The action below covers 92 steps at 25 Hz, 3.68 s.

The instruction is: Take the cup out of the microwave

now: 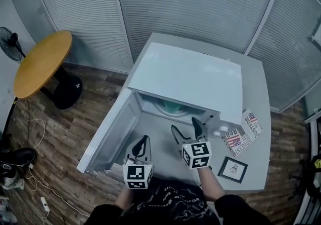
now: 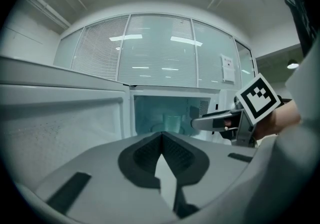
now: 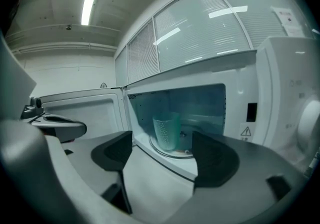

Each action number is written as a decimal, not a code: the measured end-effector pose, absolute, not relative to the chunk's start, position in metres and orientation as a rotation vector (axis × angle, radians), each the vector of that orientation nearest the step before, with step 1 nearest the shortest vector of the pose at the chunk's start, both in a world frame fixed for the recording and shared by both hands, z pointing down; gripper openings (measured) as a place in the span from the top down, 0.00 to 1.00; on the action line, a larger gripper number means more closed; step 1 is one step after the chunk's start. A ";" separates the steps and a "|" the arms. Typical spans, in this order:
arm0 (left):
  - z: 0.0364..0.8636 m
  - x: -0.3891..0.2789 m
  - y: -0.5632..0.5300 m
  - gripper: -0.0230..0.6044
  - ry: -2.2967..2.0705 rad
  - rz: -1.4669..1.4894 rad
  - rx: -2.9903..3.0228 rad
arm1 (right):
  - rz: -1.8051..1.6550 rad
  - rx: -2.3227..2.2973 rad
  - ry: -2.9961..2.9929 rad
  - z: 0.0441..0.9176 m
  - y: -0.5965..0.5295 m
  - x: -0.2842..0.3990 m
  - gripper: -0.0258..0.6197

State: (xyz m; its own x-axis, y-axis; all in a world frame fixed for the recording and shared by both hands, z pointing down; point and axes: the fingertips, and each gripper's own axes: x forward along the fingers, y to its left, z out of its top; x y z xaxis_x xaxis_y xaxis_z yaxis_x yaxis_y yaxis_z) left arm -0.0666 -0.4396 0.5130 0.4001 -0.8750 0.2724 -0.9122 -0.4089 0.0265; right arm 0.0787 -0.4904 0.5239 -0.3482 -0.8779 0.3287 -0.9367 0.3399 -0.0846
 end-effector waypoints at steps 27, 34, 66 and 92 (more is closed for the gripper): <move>0.527 -0.080 -0.458 0.95 -1.453 0.359 2.518 | 0.361 1.697 -2.285 0.546 -0.570 0.059 0.34; 0.530 -0.079 -0.458 0.95 -1.423 0.356 2.524 | 0.361 1.695 -2.278 0.553 -0.583 0.054 0.33; 0.543 -0.082 -0.465 0.95 -1.381 0.404 2.507 | 0.314 1.647 -2.306 0.553 -0.614 0.046 0.36; 0.528 -0.079 -0.433 0.95 -1.498 0.333 2.510 | 0.216 1.629 -2.311 0.517 -0.547 0.060 0.36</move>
